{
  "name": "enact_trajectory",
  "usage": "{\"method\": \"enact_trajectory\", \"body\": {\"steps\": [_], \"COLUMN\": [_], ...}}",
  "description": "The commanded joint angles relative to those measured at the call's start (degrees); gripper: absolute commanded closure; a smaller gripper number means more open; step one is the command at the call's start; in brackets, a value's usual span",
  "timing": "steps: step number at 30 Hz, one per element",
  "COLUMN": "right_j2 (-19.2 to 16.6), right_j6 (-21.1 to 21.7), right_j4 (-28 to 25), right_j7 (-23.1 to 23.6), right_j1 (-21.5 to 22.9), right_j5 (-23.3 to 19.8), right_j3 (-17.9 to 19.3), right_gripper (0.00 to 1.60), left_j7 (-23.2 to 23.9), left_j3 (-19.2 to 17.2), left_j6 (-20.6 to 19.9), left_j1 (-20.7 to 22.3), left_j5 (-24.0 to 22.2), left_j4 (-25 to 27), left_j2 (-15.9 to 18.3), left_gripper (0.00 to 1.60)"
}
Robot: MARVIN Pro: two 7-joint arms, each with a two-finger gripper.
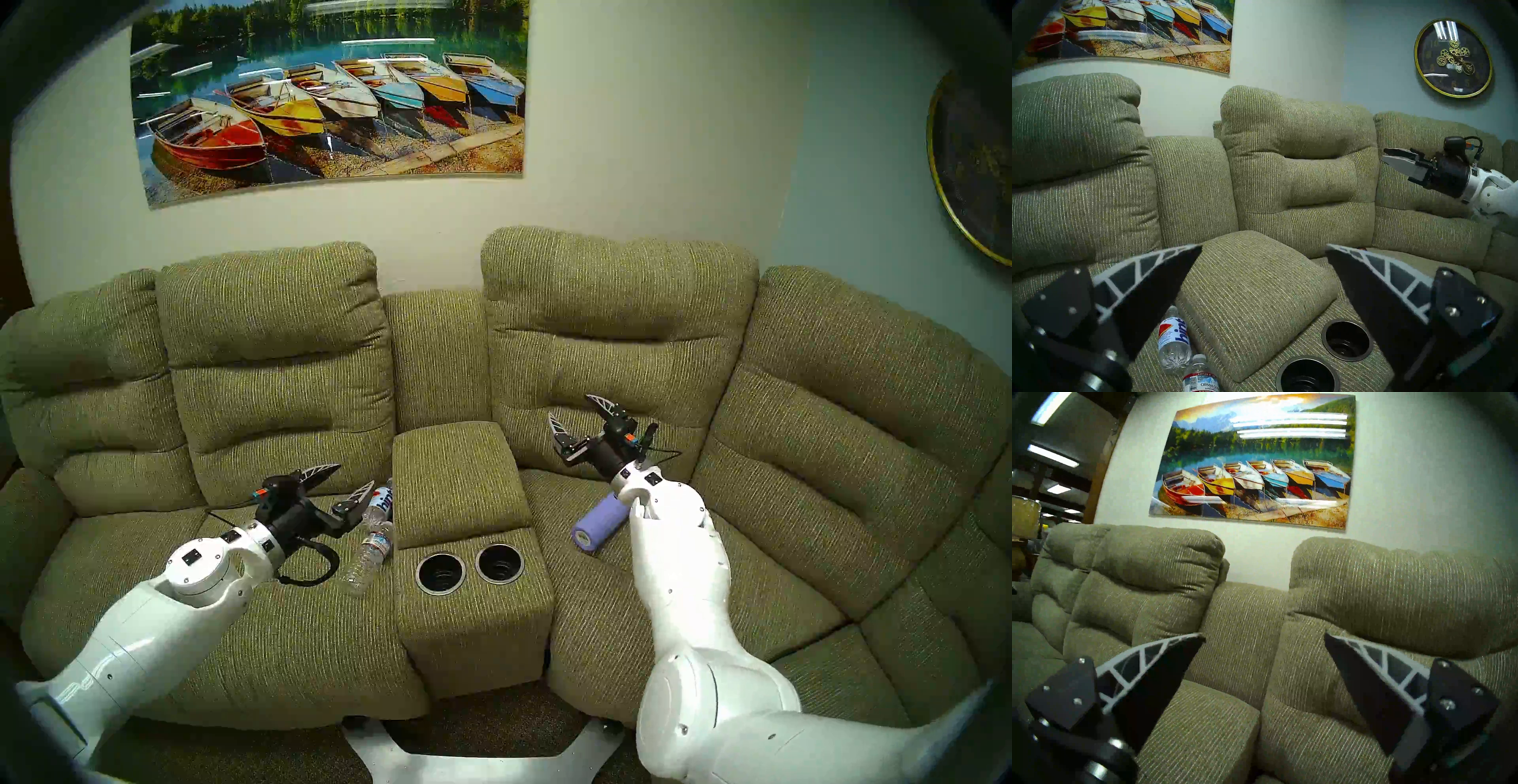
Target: Take bottles out of cup holder
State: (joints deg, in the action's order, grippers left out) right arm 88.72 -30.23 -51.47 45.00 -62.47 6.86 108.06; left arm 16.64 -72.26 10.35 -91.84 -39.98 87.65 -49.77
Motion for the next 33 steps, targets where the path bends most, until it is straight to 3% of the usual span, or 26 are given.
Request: {"method": "enact_trajectory", "body": {"steps": [1,14,33], "right_j2": [1.7,4.1,6.8], "right_j6": [-0.5,2.4,14.0], "right_j4": [-6.4,-15.6,-30.1], "right_j7": [1.7,2.9,2.3], "right_j1": [-2.7,-8.3,-15.4], "right_j5": [-2.0,-3.3,-1.5], "right_j3": [0.2,1.6,1.5], "right_gripper": [0.0,0.0,0.0], "left_j7": [0.0,-0.1,-1.0], "left_j3": [0.0,-0.2,-0.2], "left_j6": [0.3,0.4,0.5], "left_j1": [0.5,0.5,0.2], "left_j5": [0.1,0.2,0.6], "left_j4": [1.3,1.3,1.7], "left_j2": [-0.3,-0.4,-0.3], "left_gripper": [0.0,0.0,0.0]}}
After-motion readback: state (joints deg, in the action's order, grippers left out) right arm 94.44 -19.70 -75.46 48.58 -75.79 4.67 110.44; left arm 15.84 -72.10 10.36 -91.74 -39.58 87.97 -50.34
